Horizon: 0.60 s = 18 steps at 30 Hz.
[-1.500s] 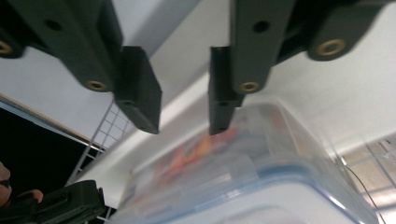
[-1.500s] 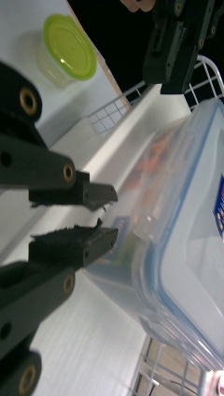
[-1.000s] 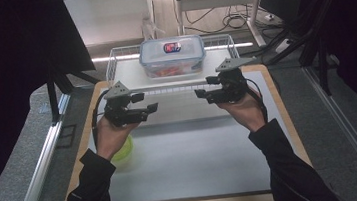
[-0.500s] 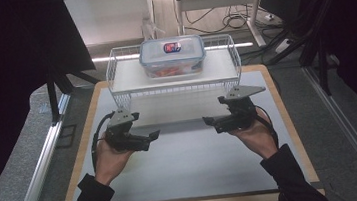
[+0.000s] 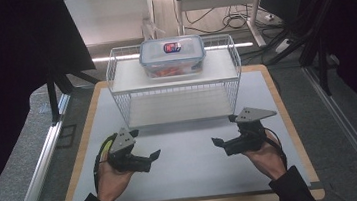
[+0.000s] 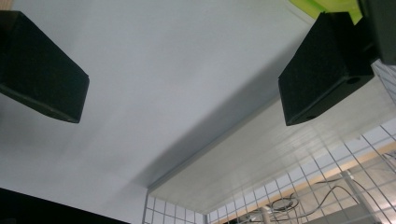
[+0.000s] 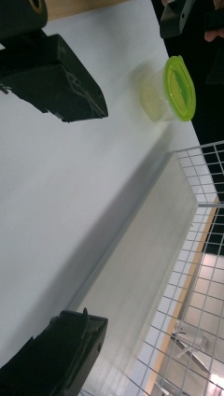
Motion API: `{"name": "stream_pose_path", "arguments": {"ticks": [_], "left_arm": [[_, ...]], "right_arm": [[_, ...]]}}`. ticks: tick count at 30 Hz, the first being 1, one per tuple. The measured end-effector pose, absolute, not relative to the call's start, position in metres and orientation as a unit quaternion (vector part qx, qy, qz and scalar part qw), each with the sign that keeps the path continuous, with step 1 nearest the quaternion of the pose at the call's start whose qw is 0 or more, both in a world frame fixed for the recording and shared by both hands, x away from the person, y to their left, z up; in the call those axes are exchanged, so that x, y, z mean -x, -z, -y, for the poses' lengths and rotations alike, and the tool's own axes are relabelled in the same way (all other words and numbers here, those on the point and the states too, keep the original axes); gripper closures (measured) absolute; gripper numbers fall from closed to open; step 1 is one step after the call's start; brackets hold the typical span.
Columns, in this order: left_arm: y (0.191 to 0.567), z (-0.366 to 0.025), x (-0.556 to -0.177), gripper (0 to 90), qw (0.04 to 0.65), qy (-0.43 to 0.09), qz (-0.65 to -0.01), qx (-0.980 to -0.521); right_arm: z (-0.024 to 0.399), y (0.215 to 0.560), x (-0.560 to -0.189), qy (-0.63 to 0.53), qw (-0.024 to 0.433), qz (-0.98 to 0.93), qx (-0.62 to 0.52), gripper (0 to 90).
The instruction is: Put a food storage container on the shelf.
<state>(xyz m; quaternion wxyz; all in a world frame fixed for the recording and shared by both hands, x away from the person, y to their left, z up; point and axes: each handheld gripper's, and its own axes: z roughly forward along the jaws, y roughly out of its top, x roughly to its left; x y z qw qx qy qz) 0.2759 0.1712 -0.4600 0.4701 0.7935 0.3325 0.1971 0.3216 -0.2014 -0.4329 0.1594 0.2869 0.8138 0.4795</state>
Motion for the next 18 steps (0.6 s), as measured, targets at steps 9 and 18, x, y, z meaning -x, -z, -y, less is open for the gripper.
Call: {"name": "stream_pose_path", "arguments": {"ticks": [9,18], "left_arm": [[0.482,-0.176,-0.263,1.6,0.468,-0.196,-0.328,-0.797],[0.494,-0.178,-0.259,2.8,0.447,-0.192,-0.337,-0.806]], "right_arm": [[0.208,0.451,-0.305,-0.474,0.166,-0.817,-0.284,1.8],[0.215,0.477,-0.295,-0.443,0.173,-0.832,-0.285,2.3]]}}
